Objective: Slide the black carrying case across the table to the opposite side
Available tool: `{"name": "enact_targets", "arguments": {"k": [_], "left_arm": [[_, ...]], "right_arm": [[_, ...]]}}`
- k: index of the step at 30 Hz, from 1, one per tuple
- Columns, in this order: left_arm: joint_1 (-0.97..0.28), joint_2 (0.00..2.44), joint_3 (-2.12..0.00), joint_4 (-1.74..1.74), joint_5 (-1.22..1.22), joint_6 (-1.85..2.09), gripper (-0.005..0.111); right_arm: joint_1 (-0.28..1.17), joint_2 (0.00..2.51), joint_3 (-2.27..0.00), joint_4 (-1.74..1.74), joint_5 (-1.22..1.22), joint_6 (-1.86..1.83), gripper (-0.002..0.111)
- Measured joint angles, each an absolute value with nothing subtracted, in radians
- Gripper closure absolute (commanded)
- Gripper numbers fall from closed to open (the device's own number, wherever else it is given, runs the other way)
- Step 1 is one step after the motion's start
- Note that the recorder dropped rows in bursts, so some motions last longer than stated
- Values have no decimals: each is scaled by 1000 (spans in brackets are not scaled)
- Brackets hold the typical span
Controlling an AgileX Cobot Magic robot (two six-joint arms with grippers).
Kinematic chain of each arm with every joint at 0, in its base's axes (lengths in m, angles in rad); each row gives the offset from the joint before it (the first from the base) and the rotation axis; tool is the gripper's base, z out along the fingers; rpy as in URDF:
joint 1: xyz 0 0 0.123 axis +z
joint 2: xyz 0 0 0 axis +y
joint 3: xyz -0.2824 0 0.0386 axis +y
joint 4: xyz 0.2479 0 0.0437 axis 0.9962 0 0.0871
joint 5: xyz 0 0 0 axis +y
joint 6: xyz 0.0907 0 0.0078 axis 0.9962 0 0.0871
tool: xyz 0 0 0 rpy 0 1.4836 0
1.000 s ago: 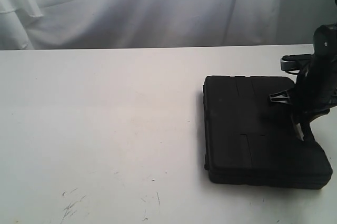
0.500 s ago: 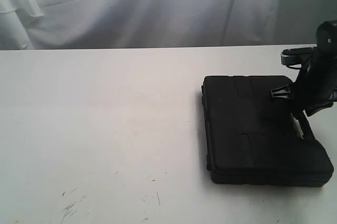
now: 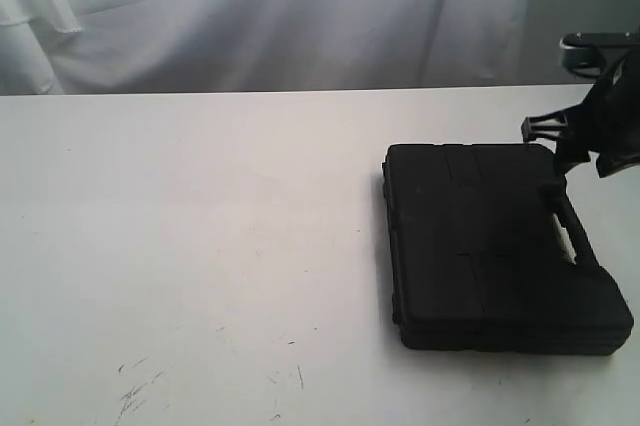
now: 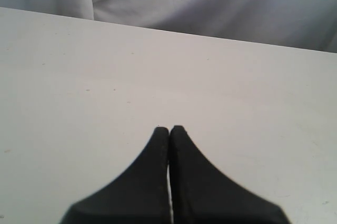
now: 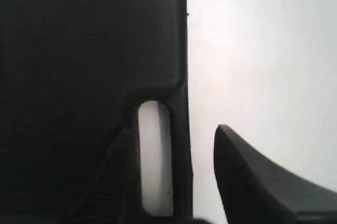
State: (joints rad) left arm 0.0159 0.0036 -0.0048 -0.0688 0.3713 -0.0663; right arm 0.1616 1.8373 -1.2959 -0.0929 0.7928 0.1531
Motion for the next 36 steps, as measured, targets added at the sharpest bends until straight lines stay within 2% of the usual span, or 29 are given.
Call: {"name": "enact_targets", "arguments": {"k": [5,12,18,25,36], "left_arm": [[16,4,-5,-69,371,-66,107],[16,4,-5,-69,371,-65,107],[16,4,-5,-69,371,-65,107],[16,4,-5,-69,371,-65,107],[16,4,-5,-69,371,-65,107]], "right_arm": [[162,1712,-1296,9,811,140,108],[162,1504,-1262,157,811,61,108],[162,1254,-1134,253,699,-30,108],[211,975,-1011,266,623,-85,108],[249,695,-805,284,571,-93,108]]}}
